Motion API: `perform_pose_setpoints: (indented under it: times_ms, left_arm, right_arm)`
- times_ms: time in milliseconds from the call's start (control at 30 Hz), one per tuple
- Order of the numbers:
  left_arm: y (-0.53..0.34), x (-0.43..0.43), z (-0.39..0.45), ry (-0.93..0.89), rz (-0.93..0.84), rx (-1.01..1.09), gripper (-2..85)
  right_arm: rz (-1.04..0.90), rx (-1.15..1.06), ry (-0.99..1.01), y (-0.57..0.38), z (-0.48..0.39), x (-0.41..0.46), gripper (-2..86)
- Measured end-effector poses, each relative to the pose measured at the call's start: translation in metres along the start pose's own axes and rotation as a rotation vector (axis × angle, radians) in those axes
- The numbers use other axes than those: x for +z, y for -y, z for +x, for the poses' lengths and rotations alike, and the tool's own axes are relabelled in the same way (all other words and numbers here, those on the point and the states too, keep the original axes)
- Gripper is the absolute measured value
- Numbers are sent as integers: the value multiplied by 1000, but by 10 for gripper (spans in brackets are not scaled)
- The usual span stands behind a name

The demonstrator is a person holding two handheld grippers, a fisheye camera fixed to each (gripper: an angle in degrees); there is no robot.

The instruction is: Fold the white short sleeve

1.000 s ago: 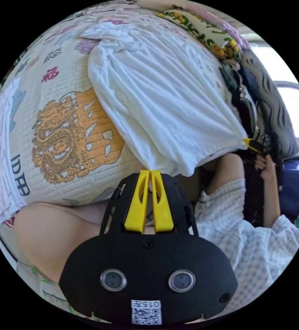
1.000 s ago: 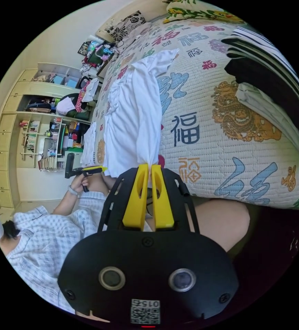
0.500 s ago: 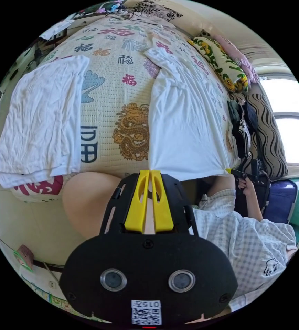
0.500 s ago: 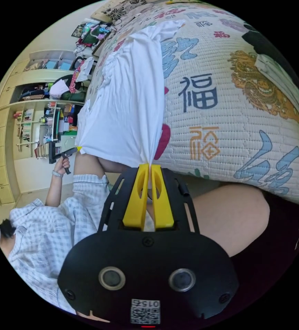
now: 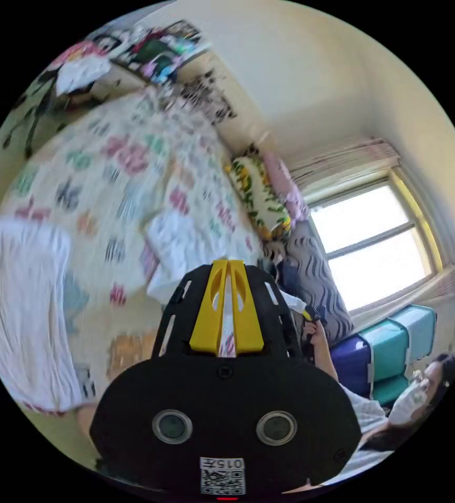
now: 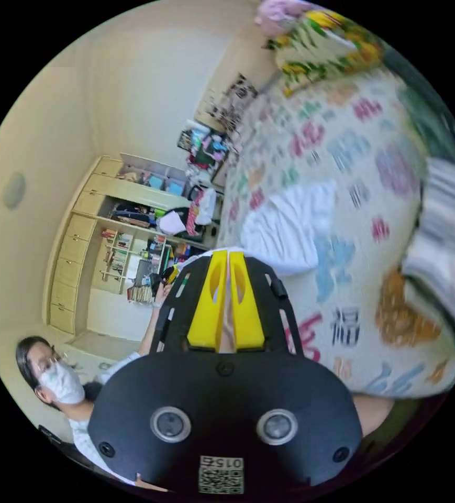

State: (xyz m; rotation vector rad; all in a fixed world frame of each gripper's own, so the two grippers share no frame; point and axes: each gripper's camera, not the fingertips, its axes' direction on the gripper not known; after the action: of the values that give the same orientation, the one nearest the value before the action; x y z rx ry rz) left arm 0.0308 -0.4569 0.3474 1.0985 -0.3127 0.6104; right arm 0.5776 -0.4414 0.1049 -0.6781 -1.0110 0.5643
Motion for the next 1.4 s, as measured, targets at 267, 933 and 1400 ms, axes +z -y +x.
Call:
perform_pose_setpoints:
  times_ms: [267,933,1400]
  left_arm:
    - [129,-111,220,-44,355,367,-8]
    - [-170,116,-106,267,-474,126,-6]
    - [-265,243,-209,604,-773,155,27]
  right_arm:
    - [245,-393,-88,103,-265,-92,-3]
    - [-312,120,-270,-204,125,67,-4]
    - [-555,163,-518,-272,225,143,14]
